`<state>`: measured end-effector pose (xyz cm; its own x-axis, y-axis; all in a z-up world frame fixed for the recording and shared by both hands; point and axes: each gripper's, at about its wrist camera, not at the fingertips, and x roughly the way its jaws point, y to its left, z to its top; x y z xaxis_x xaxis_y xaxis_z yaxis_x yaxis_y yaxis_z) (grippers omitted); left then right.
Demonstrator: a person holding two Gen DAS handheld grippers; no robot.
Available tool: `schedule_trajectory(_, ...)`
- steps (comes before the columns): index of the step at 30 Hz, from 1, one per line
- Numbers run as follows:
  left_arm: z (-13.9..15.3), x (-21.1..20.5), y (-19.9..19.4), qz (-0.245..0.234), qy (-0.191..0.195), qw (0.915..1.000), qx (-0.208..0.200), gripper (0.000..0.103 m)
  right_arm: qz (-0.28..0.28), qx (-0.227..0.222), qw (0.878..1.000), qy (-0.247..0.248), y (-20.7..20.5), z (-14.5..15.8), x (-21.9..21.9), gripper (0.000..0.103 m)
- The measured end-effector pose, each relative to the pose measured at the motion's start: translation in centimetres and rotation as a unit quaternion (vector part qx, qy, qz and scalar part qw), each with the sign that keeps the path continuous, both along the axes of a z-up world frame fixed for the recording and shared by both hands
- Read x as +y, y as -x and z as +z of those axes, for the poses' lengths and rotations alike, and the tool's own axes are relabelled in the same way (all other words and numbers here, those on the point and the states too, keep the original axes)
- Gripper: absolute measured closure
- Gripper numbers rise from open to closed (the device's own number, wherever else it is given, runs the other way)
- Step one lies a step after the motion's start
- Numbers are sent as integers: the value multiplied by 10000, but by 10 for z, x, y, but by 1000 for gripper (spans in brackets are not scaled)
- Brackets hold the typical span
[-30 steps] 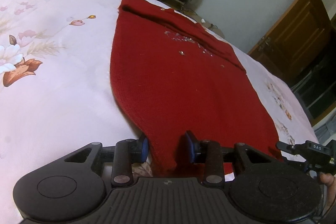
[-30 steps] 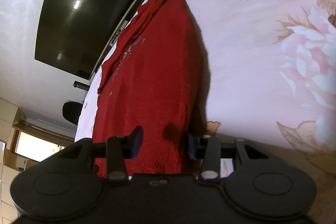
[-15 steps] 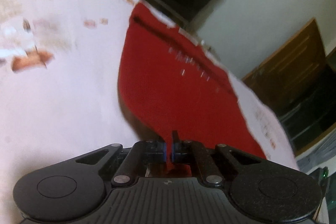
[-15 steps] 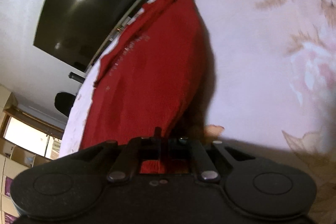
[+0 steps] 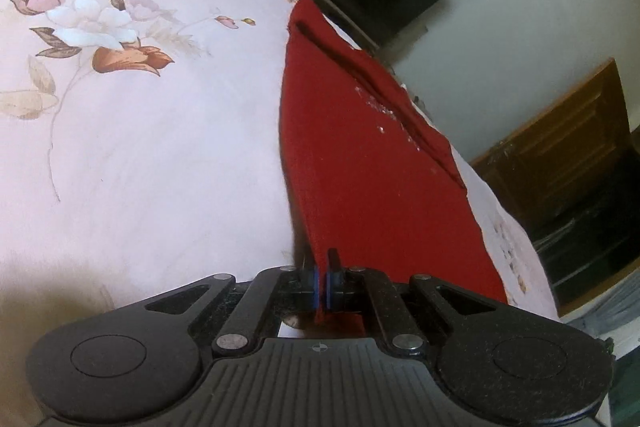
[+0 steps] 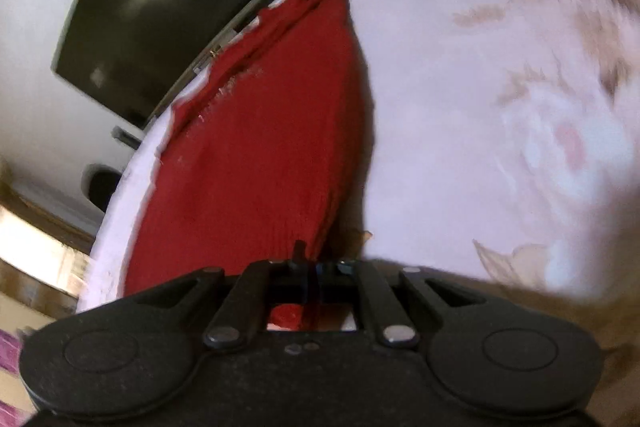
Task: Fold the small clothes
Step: 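Lift the held hem with both tools and fold it toward the collar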
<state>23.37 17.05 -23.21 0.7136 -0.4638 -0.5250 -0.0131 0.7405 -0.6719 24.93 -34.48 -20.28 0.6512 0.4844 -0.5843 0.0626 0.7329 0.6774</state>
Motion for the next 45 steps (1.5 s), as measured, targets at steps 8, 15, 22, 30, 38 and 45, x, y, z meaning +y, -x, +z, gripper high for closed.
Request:
schedule_trajectory(8,4,0,3,84,202,9997,-50,100,84,-90,9996,263,-2,14,5,99)
schedule_trajectory(15,30,10,3,259,844,9948,-500,100,108,-451,9984,309,0,39,8,98)
schedule_trajectory(22,85,15,-33,202,917,9899,-1061,100,87,-1103,9925,520,-16,92,11,98)
schedule_trajectory(30,148,16,-101,77,581,9860,-1563,100,185,-1837,9792,839,-75,167,13,99)
schedule_trajectory(38,169,6,-199,66,312,9867,-1595,100,96,-2015,9746,975,-159,190,12,99)
schedule_trajectory(45,155,-14,-310,-40,-13,9914,-1304,100,104,-1786,9799,886,-254,164,-3,99)
